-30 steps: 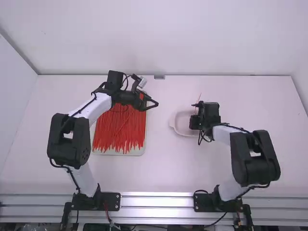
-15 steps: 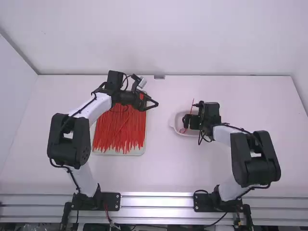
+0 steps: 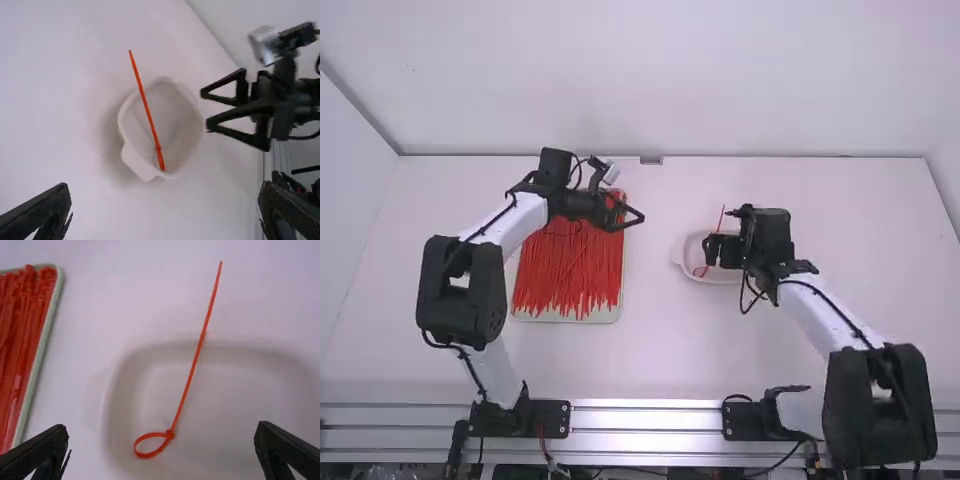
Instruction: Fasten the cable tie
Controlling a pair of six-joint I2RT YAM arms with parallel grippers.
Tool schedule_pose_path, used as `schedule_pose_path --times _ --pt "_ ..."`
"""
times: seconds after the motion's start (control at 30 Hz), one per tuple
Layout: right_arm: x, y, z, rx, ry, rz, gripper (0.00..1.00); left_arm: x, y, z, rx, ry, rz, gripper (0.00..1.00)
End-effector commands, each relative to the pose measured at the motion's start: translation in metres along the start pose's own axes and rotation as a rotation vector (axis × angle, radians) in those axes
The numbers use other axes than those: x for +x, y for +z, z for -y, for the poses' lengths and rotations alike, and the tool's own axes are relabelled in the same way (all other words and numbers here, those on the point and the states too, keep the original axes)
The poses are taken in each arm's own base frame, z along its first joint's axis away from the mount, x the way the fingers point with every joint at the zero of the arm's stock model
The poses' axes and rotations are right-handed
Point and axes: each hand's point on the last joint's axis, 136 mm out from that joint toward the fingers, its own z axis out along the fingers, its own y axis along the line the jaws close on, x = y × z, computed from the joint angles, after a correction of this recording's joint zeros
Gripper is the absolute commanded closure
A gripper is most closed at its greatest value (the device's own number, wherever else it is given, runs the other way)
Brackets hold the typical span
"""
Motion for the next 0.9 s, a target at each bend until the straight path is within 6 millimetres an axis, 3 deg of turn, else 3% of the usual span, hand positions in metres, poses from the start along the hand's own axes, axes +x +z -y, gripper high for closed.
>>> schedule_pose_path --times 0.0,0.23,0.43,0.6,0.7,0.87 --pt "-0.005 -0.013 -0.005 0.024 -0.022 0.033 0.01 -0.013 -0.012 0.014 0.011 0.071 0.023 0.01" --pt "-0.008 -0.038 -0.027 0.02 -0.075 0.073 0.01 -0.015 -0.028 0.043 -0.02 0.15 0.003 0.01" --pt "-0.01 -0.049 -0.035 0.047 -0.11 0.1 0.01 -0.018 -0.043 0.037 -0.181 0.092 -0.009 0.01" --pt "-0.01 -0.051 -0.04 0.036 -0.12 0.105 0.01 -0.015 -0.044 0.039 -0.182 0.078 -0.019 0.01" --pt "-0.011 -0.053 -0.033 0.055 -0.12 0.12 0.02 -0.015 -0.048 0.036 -0.199 0.067 -0.011 0.02" --pt "-0.018 -0.063 -0.008 0.13 -0.143 0.199 0.08 -0.016 -0.073 0.021 -0.303 0.029 0.049 0.08"
